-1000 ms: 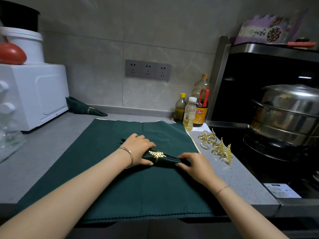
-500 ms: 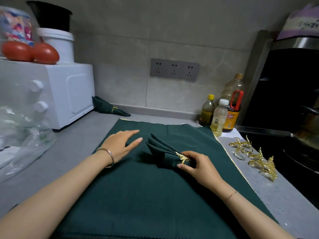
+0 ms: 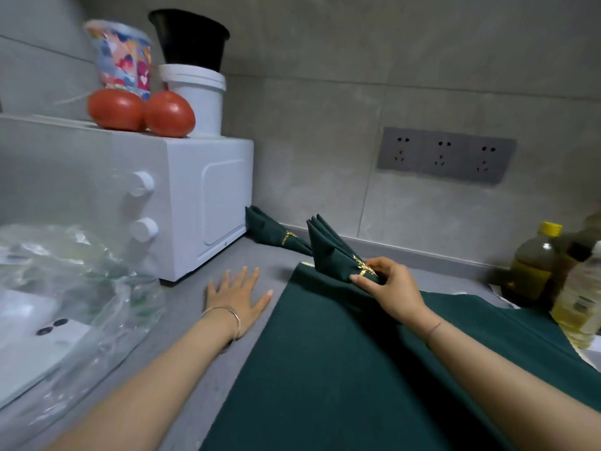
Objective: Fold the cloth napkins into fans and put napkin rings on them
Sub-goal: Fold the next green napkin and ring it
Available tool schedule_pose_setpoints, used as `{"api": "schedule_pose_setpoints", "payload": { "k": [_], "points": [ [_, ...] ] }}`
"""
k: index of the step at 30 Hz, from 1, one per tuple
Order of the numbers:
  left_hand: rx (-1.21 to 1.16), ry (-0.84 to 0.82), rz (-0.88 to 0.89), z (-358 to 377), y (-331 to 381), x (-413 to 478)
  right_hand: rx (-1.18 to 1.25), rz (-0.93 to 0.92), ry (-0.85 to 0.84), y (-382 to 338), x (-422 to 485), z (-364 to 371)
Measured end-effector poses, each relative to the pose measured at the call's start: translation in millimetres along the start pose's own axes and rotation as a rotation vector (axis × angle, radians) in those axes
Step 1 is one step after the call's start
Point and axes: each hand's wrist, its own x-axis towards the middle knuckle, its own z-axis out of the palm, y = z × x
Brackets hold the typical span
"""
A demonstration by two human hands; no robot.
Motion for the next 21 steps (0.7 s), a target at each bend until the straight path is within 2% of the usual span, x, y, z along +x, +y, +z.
{"api": "schedule_pose_setpoints", "payload": {
  "k": [3, 10, 16, 21],
  "points": [
    [-0.044, -0.044, -0.016, 7.0, -1.6, 10.1, -0.036, -0.026, -0.009, 0.9, 54.0, 35.9],
    [0.040, -0.087, -0.002, 11.5, -0.4, 13.5, -0.122, -0.105, 0.015, -17.3, 133.9, 120.0],
    [0.063, -0.074, -0.013, 13.5, 0.2, 14.9, -0.321, -0.107, -0.023, -7.0, 166.3, 182.2],
    [0.043, -0.081, -0.014, 11.6, 1.5, 13.1, -0.396, -0.103, -0.011, -7.3, 165.7, 183.1]
  ]
}}
